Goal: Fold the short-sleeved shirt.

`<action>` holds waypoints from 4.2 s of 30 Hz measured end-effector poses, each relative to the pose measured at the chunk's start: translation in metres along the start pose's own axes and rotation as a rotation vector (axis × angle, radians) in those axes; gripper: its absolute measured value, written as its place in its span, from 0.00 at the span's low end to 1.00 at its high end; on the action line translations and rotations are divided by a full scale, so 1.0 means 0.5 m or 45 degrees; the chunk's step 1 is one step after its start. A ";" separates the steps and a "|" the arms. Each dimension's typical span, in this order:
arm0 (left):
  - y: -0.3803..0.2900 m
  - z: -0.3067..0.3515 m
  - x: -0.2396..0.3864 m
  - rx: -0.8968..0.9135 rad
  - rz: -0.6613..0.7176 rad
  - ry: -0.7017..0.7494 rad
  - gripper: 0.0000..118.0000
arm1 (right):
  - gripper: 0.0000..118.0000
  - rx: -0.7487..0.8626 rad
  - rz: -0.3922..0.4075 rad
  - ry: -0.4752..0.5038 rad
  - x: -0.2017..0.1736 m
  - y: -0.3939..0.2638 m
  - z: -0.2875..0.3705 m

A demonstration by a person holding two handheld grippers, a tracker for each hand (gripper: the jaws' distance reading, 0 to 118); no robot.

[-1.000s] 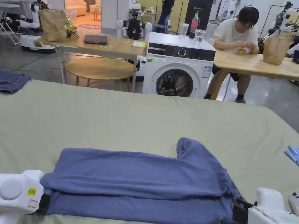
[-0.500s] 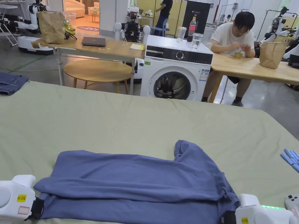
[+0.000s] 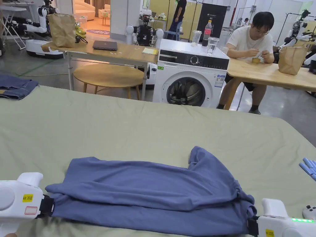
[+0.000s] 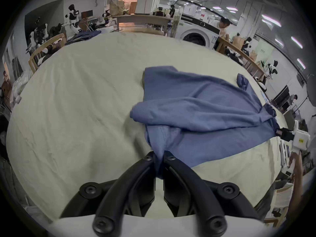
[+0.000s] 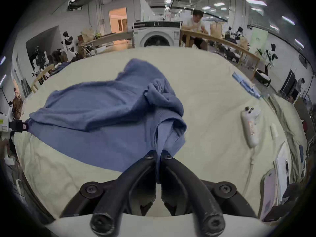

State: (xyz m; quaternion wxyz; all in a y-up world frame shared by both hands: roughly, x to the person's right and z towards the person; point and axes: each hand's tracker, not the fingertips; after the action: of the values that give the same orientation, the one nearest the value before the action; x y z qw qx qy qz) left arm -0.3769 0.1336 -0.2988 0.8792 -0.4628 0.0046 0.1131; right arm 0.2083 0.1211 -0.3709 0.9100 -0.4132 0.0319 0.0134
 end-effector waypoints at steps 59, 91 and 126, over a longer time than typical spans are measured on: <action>0.021 0.093 0.025 0.531 -0.069 0.090 0.00 | 0.00 0.673 0.043 0.101 -0.314 -0.051 0.187; 0.142 -0.139 -0.033 -0.042 -0.101 0.065 0.00 | 0.07 0.229 0.060 -0.055 -0.174 0.070 0.029; 0.068 -0.001 -0.034 0.125 0.015 -0.029 0.00 | 0.00 -0.031 0.013 0.041 -0.032 0.165 -0.062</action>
State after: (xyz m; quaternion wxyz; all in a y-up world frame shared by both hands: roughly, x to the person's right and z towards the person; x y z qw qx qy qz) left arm -0.4004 0.1483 -0.3246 0.9001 -0.4179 0.0027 0.1232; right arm 0.1870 0.1521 -0.4519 0.9042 -0.4241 0.0486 0.0115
